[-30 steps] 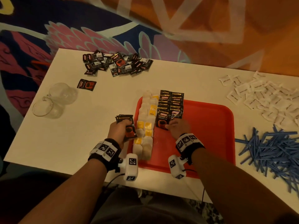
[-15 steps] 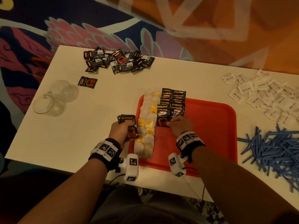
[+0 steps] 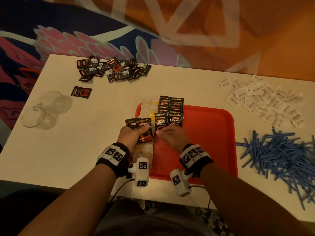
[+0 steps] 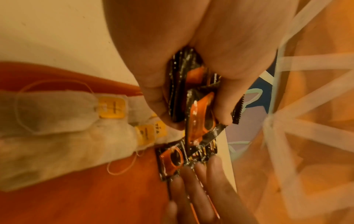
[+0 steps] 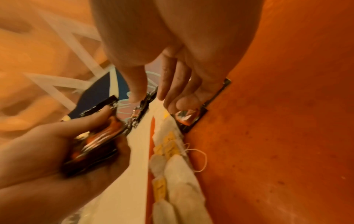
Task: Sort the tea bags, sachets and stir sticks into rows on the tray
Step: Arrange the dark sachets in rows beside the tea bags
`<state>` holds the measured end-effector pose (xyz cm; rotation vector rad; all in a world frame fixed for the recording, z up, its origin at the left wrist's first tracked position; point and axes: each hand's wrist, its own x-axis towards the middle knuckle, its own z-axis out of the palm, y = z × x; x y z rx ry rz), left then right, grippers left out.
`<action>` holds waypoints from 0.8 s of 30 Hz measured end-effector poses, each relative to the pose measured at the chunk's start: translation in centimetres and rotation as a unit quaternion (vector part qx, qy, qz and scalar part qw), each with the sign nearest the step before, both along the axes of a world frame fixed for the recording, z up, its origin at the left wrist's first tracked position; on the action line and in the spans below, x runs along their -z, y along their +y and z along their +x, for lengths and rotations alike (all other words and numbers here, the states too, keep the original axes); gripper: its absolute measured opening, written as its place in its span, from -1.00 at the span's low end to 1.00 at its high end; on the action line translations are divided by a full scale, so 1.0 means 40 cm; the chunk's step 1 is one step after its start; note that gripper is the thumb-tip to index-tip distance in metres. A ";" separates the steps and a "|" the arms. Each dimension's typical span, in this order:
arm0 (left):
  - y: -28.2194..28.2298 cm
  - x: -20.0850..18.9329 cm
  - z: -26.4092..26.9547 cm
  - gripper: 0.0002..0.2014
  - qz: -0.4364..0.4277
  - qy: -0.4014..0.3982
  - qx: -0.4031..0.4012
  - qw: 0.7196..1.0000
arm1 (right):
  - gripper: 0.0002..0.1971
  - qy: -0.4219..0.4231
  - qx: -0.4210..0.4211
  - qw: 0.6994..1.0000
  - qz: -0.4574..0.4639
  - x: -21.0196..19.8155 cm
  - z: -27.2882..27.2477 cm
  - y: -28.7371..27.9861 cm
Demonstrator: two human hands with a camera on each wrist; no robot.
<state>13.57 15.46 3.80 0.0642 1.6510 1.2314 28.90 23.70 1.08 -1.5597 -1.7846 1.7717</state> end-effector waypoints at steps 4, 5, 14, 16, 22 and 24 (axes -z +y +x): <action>0.031 -0.023 0.040 -0.77 0.029 -0.008 0.032 0.999 | -0.73 0.072 0.009 0.996 -0.047 -0.025 -0.010 -0.025; 0.037 -0.028 0.044 -0.74 0.036 -0.014 0.032 0.999 | -0.74 0.079 0.023 0.996 -0.044 -0.030 -0.007 -0.025; 0.079 -0.034 0.069 -0.68 0.039 -0.020 0.023 0.999 | -0.86 0.029 -0.014 0.999 0.039 -0.069 0.041 0.003; 0.083 -0.035 0.076 -0.68 0.049 -0.017 0.026 0.998 | -0.88 0.017 -0.004 0.999 0.046 -0.064 0.048 0.006; 0.097 -0.027 0.084 -0.81 0.035 0.057 0.050 0.996 | -0.79 -0.044 -0.024 0.996 0.068 -0.042 0.067 0.021; 0.101 -0.027 0.083 -0.90 0.023 0.126 0.081 0.988 | -0.81 -0.074 -0.036 0.994 0.067 -0.033 0.079 0.032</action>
